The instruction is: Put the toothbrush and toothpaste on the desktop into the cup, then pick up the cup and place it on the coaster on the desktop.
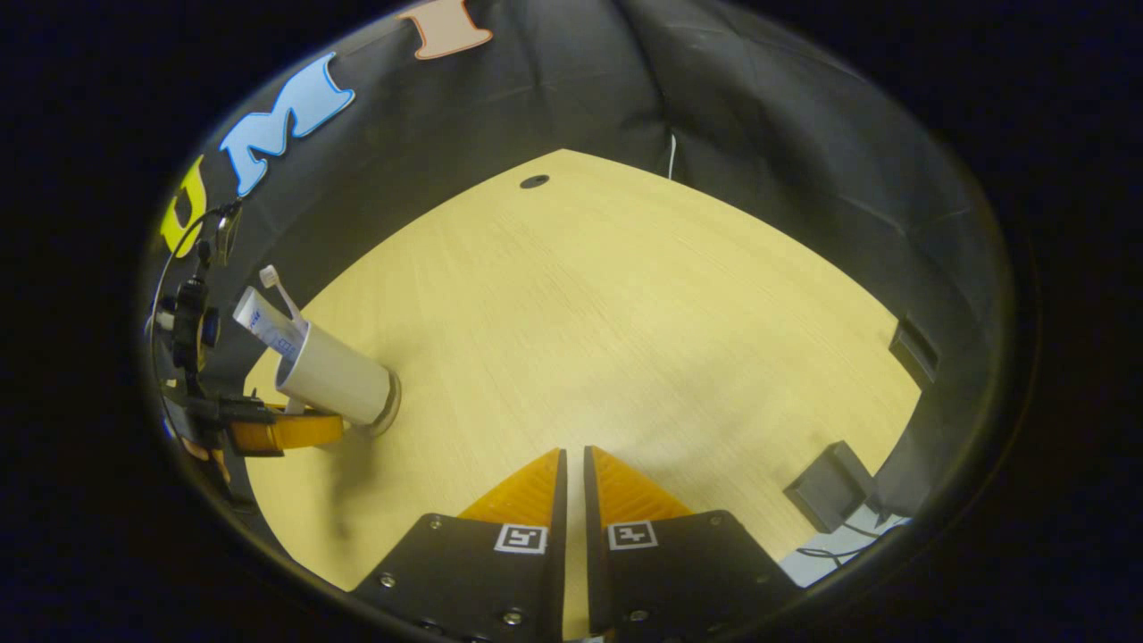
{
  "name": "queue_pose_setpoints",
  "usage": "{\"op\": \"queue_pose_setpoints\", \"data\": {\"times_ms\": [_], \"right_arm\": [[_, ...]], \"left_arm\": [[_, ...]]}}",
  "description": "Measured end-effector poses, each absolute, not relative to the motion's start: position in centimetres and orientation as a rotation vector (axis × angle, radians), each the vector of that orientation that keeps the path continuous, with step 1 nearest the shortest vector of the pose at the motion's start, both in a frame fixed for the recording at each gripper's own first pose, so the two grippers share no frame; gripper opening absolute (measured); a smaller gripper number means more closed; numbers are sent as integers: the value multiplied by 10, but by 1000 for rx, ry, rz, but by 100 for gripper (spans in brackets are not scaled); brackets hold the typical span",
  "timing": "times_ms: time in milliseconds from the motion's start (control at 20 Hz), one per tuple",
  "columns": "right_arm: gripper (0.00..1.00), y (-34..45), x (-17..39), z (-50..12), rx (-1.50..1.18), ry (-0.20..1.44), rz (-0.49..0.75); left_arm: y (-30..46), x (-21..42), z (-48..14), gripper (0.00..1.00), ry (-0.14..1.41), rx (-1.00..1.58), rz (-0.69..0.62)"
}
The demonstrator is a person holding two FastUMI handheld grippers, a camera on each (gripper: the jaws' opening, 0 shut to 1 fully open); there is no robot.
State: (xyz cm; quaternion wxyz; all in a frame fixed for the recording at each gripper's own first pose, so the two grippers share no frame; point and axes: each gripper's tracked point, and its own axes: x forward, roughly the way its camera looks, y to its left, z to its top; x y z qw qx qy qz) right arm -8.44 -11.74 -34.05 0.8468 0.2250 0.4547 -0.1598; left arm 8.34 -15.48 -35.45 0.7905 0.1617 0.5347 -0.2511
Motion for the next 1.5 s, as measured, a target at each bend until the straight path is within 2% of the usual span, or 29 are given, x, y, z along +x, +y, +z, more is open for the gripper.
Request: {"op": "queue_pose_setpoints", "data": {"times_ms": [150, 500, 800, 900, 950, 1000, 1050, 1100, 1250, 1350, 1500], "right_arm": [[10, -121, -87, -344, 499, 969, -352], [10, -123, -86, -351, 522, 985, -361], [10, -116, -89, -349, 516, 996, -338], [10, -116, -89, -349, 513, 994, -334], [10, -116, -90, -348, 511, 993, -334], [10, -116, -90, -348, 512, 994, -334], [10, -115, -90, -349, 514, 997, -335], [10, -115, -91, -350, 516, 1001, -336], [10, -111, -92, -350, 513, 1011, -331], [10, -107, -91, -351, 506, 1016, -319], [10, -97, -87, -351, 492, 1022, -291]], "left_arm": [[-149, 78, -360, 33, 1135, 419, -539], [-155, 74, -361, 34, 1113, 392, -528], [-160, 70, -367, 39, 1111, 403, -513], [-165, 73, -366, 43, 1098, 379, -510], [-165, 72, -366, 48, 1094, 376, -513], [-166, 70, -365, 48, 1089, 368, -519], [-168, 70, -364, 57, 1082, 360, -526], [-168, 69, -363, 59, 1074, 356, -524], [-163, 69, -358, 63, 1041, 344, -512], [-155, 66, -359, 70, 1037, 336, -505], [-139, 59, -357, 70, 1034, 321, -487]]}}
